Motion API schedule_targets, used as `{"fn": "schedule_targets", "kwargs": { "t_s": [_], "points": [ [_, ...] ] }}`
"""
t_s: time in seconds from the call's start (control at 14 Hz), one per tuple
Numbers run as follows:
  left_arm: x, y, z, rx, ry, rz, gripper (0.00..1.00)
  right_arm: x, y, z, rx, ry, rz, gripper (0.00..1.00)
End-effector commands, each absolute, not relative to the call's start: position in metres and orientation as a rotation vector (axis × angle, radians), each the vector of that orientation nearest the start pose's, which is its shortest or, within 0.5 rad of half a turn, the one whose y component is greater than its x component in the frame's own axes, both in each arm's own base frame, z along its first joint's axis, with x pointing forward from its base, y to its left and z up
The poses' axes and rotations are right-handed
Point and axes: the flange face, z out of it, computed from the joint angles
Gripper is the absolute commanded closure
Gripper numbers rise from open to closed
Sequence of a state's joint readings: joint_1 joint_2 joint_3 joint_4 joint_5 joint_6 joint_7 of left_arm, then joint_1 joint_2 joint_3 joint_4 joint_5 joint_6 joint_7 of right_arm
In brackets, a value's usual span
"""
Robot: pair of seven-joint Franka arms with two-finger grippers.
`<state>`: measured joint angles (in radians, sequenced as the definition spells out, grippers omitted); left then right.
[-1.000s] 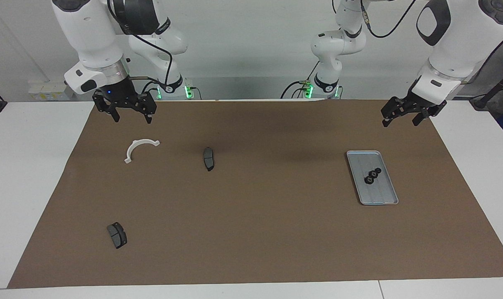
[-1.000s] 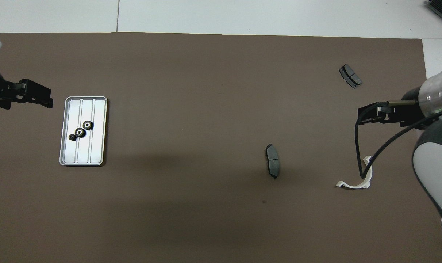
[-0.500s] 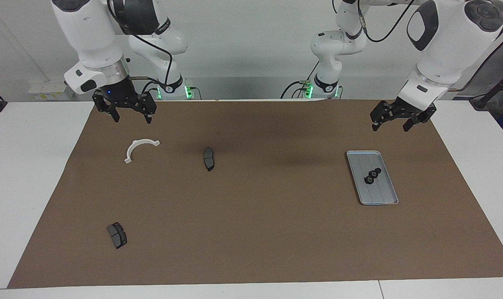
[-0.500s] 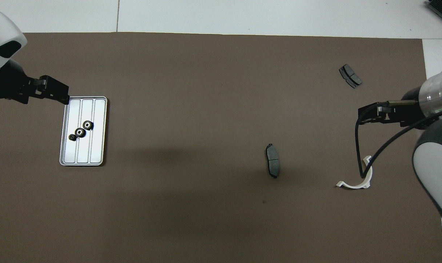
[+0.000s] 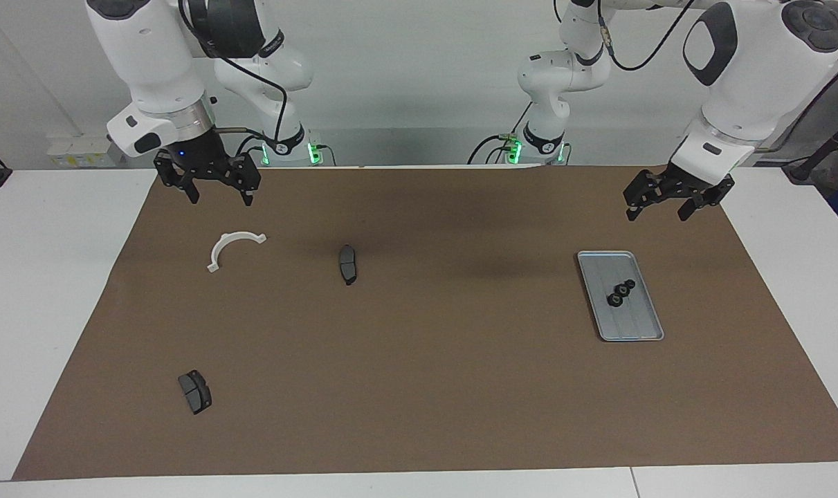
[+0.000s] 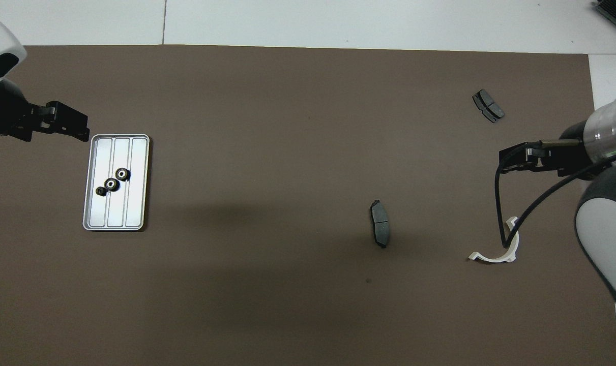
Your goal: Pick bearing gear from pile to tray
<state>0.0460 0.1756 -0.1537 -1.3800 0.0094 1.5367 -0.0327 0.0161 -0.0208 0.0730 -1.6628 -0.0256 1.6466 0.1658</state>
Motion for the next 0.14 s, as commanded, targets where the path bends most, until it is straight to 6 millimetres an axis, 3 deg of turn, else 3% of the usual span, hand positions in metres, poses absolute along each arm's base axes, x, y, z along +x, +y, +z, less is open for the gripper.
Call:
{"fn": "schedule_targets", "kwargs": {
  "t_s": [0.0,0.07],
  "points": [
    [0.6044,-0.0502,0.6132,-3.144,0.126,0.005,0.0,0.5492,0.0454,0.6003,-3.149,0.089,-0.016,0.0],
    [0.604,-0.0494,0.6141,-3.143,0.124,0.002,0.0,0.5492,0.0454,0.6003,-3.149,0.089,-0.016,0.0]
  ]
}}
